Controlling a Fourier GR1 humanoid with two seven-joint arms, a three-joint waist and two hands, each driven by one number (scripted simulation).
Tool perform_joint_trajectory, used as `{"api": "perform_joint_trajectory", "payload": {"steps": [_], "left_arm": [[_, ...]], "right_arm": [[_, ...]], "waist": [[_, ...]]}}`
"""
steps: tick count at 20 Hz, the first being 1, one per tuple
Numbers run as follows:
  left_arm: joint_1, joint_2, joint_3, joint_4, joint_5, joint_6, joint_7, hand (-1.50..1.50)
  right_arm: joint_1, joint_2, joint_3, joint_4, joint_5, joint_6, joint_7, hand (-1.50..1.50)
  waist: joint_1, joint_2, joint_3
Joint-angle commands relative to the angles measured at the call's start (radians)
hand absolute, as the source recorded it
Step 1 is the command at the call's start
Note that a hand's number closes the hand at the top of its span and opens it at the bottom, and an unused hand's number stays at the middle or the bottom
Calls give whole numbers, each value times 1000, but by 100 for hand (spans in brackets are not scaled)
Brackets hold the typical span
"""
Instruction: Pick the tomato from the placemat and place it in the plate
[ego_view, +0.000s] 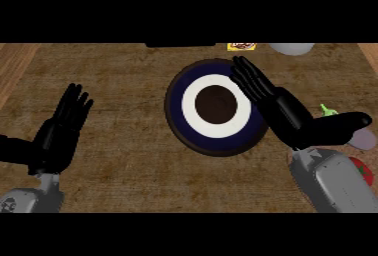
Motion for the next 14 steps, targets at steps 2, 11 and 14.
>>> {"api": "perform_joint_trajectory", "payload": {"steps": [2, 11, 14], "left_arm": [[36, 126, 28, 18, -112, 9, -9, 0], [197, 231, 15, 105, -310, 58, -128, 0], [241, 220, 7, 110, -325, 54, -182, 0]], "right_arm": [[114, -17, -197, -15, -118, -51, -67, -150], [348, -45, -642, 9, -40, -482, -252, -150], [479, 57, -697, -131, -69, -538, -325, -150]], "waist": [[-29, -10, -38], [-103, -19, -42], [-75, -22, -43]]}}
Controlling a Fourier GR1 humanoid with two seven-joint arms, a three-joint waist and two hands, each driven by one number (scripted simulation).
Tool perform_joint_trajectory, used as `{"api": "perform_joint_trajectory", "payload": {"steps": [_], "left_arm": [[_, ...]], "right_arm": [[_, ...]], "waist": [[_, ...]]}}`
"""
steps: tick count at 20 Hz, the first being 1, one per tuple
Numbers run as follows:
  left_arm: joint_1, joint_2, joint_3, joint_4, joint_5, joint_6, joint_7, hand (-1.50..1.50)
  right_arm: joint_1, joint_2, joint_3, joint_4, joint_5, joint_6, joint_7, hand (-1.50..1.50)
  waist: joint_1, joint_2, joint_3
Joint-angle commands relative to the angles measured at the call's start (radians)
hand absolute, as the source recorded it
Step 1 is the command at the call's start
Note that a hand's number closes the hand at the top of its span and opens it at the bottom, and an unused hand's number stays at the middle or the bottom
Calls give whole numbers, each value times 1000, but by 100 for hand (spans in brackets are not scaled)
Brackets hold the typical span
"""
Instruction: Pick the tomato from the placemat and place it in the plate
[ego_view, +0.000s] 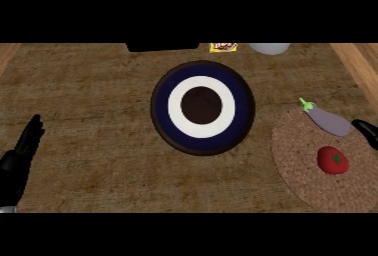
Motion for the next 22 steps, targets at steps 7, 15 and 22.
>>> {"api": "perform_joint_trajectory", "payload": {"steps": [7, 15, 22], "left_arm": [[44, -9, -8, 11, -65, -15, -85, 0], [21, -31, -37, -4, -101, -10, -67, 0], [13, -48, -20, -6, -105, -28, -64, 0]], "right_arm": [[541, 86, -39, -473, -12, 80, 16, -150], [636, -217, -100, -407, 91, 202, 269, -150], [551, -381, -131, -340, 82, 285, 515, -150]], "waist": [[47, 5, -4], [76, 12, -4], [84, 13, -3]]}}
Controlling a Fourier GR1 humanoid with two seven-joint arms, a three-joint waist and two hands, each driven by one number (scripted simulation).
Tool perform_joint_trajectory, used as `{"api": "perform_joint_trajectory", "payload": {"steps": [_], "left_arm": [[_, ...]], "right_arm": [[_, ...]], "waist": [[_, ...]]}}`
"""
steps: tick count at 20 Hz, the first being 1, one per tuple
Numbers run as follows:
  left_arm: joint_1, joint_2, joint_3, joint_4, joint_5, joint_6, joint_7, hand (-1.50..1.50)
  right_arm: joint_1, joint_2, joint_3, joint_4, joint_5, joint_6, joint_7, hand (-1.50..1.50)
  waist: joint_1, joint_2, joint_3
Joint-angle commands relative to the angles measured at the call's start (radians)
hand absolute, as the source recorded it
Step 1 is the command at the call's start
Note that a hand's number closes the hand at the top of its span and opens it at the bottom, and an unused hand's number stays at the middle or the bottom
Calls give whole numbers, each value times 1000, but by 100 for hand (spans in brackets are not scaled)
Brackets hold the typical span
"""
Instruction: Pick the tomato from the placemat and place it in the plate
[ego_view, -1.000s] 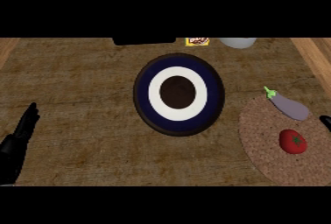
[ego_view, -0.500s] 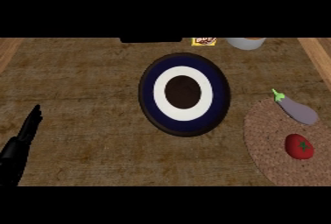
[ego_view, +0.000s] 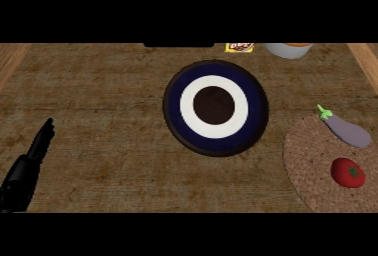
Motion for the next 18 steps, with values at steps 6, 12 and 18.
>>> {"api": "perform_joint_trajectory", "payload": {"steps": [6, 12, 18], "left_arm": [[-35, -32, -3, -13, -41, -5, 63, 0], [-1, -33, 29, 13, -40, -27, -11, 0], [-1, -28, 68, -41, -37, -81, 46, 0]], "right_arm": [[-146, -146, 43, 164, 0, 172, 204, -150], [-195, -205, 143, 301, 115, 313, 167, -150], [-277, -107, 215, 412, 246, 350, 111, -150]], "waist": [[7, 0, 1], [9, 0, 1], [5, -1, 1]]}}
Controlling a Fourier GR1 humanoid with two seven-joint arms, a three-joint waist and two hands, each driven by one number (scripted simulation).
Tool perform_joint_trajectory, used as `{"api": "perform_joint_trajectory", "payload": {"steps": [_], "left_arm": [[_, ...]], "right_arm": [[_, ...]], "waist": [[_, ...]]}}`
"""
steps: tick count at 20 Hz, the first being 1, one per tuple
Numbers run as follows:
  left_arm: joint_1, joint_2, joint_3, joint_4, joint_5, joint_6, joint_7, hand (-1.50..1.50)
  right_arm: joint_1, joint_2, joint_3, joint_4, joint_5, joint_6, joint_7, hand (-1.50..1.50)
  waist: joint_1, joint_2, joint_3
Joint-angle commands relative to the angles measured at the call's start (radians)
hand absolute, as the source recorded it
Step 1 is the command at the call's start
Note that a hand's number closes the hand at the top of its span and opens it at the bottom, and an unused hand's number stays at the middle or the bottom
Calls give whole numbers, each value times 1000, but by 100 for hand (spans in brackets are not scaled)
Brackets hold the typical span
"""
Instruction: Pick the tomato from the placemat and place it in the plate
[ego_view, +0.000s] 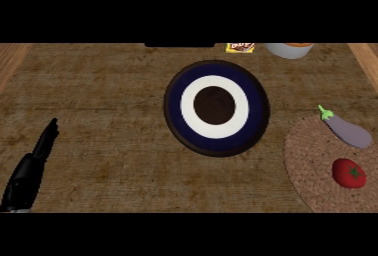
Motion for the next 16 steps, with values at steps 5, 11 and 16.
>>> {"api": "perform_joint_trajectory", "payload": {"steps": [5, 11, 16], "left_arm": [[-4, -21, 51, -72, -33, -44, 71, 0], [-40, -49, 93, 48, -59, -93, -15, 0], [28, -81, 110, -10, -92, -96, -27, 0]], "right_arm": [[-89, 83, 21, 64, 94, 104, -4, -150], [-149, 126, 23, 173, 150, 182, -54, -150], [-140, 189, 41, 195, 252, 166, -70, -150]], "waist": [[-4, -2, 0], [-6, -1, 0], [-5, -2, 0]]}}
